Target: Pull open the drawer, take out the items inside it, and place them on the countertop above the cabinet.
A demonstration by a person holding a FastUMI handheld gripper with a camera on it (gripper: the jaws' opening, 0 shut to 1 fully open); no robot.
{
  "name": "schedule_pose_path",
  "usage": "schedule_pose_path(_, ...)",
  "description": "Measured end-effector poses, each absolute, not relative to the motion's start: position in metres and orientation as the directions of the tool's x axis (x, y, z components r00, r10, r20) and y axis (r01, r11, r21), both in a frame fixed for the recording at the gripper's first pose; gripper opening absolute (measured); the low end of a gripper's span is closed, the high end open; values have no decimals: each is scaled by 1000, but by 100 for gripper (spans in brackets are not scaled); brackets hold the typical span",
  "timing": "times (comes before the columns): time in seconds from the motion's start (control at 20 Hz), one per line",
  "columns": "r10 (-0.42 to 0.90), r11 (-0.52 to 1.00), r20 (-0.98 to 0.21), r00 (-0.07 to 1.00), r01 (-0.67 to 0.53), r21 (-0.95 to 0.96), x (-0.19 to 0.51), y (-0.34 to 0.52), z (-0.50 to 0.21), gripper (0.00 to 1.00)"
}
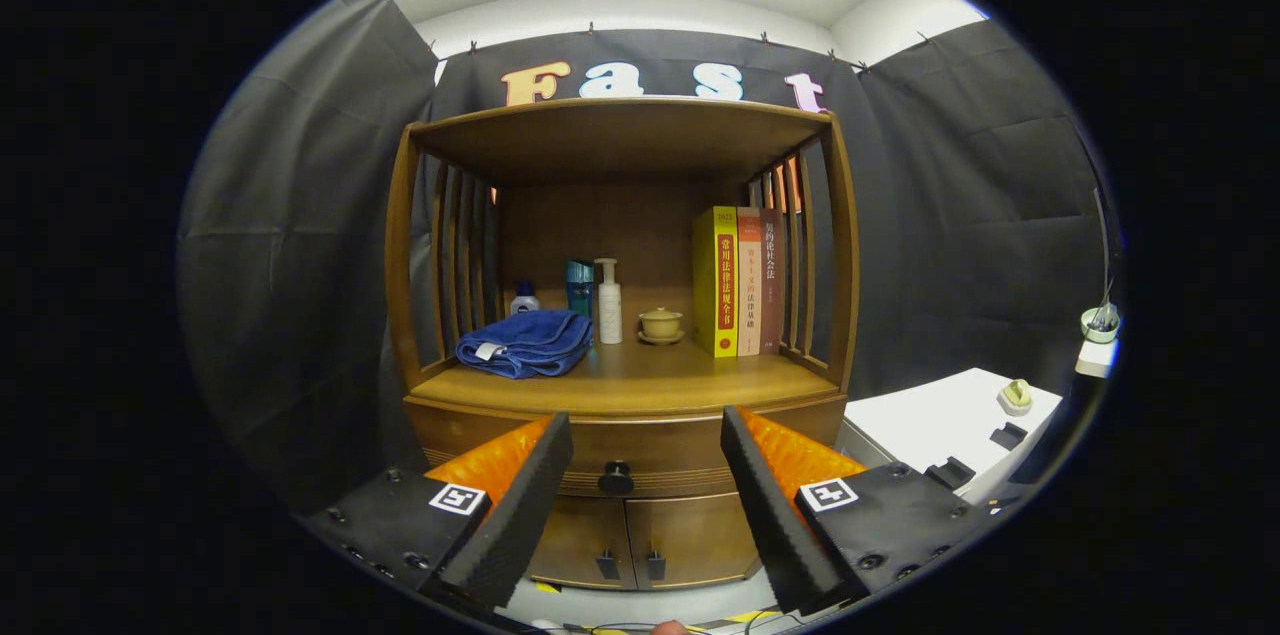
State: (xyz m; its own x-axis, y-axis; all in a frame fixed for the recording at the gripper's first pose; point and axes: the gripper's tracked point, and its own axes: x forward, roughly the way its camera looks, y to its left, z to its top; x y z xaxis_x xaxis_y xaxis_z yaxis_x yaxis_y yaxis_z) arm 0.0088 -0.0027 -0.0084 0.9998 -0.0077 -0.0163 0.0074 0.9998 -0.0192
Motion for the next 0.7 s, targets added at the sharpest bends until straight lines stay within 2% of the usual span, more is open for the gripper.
schedule_pose_path(0.7,15,1000,-210,978,-17,-9,76,9,-114,99)
